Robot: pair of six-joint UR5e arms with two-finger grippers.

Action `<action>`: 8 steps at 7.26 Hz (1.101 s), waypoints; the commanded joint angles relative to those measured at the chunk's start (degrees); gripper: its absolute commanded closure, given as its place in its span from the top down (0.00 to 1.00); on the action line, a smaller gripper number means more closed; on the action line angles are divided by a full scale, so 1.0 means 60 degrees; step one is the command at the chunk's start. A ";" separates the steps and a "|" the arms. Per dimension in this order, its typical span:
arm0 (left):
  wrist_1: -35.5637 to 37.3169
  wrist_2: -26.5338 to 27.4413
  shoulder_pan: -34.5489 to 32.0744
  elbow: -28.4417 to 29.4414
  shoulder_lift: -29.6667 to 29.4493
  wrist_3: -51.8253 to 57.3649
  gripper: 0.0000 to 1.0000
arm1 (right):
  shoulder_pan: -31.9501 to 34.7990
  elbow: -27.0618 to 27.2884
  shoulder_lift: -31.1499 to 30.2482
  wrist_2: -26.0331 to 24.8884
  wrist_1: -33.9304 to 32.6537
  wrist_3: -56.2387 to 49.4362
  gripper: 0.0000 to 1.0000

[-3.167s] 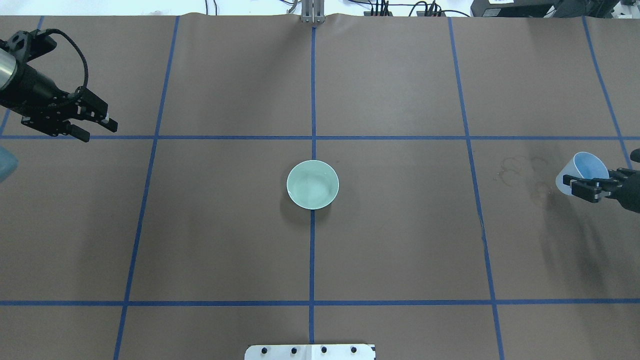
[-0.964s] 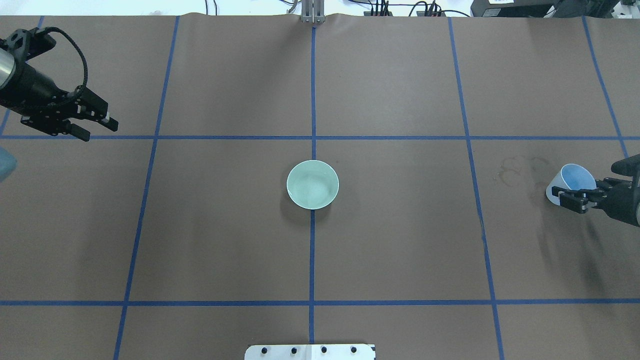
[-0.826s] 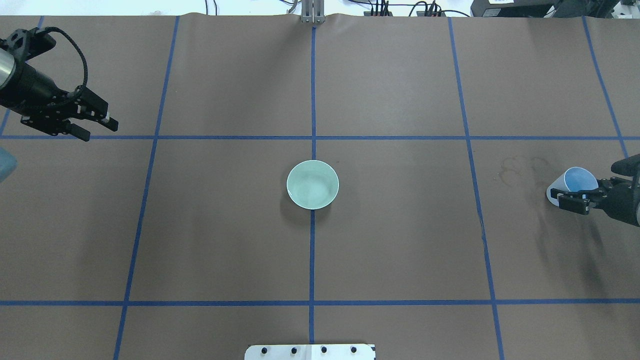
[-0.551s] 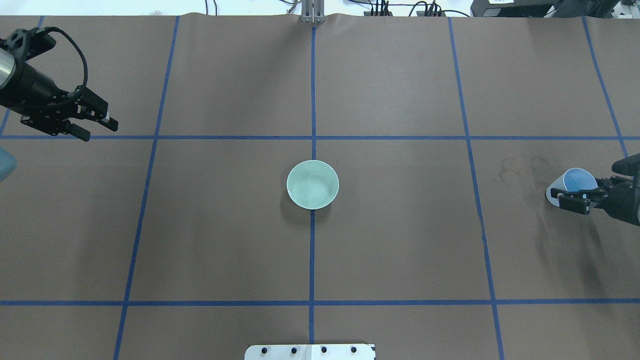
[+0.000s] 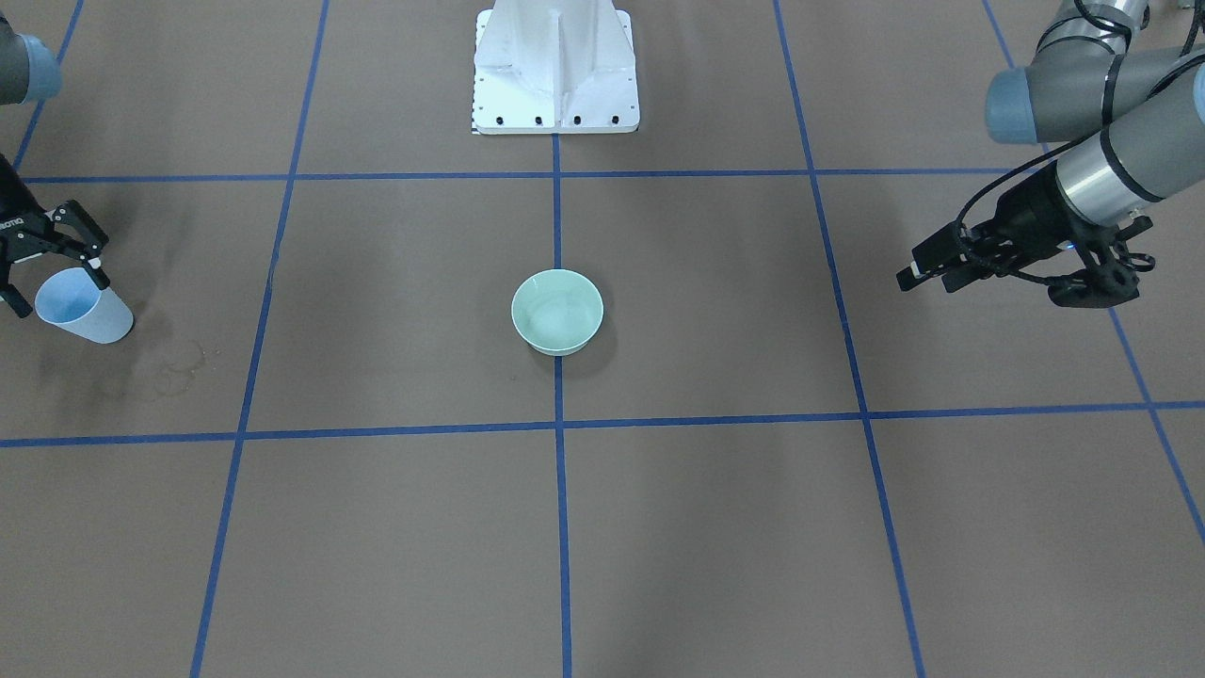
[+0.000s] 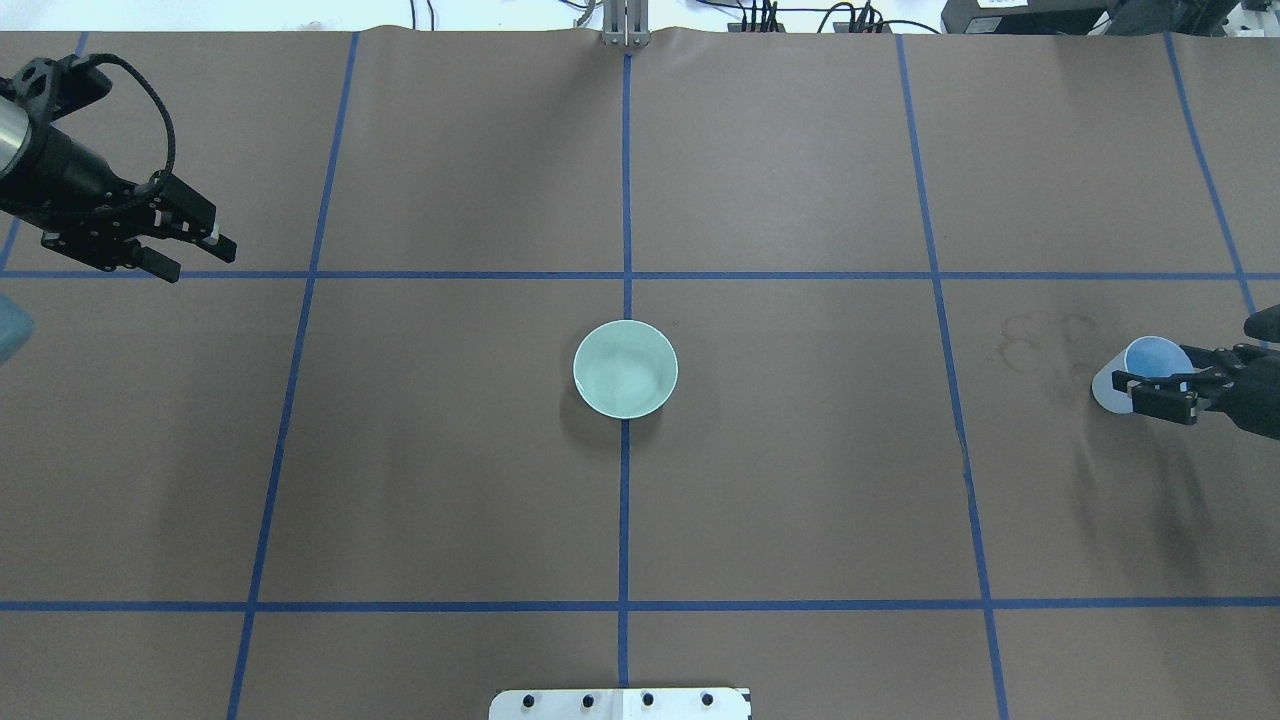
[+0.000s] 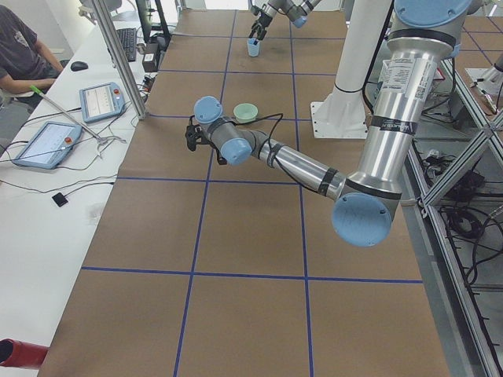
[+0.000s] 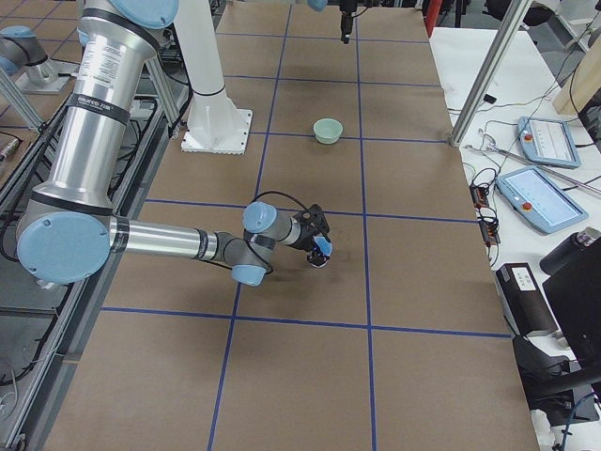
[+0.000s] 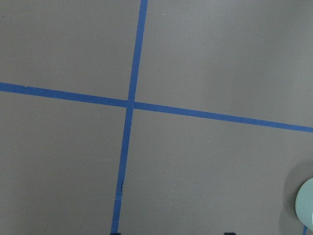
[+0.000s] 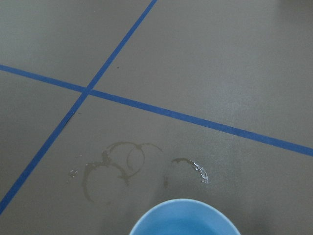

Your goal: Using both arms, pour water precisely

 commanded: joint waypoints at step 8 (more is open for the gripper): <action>0.0153 0.3113 0.3193 0.0731 -0.2480 -0.2402 0.80 | 0.4642 0.1414 0.1018 0.4457 -0.6433 -0.4641 1.00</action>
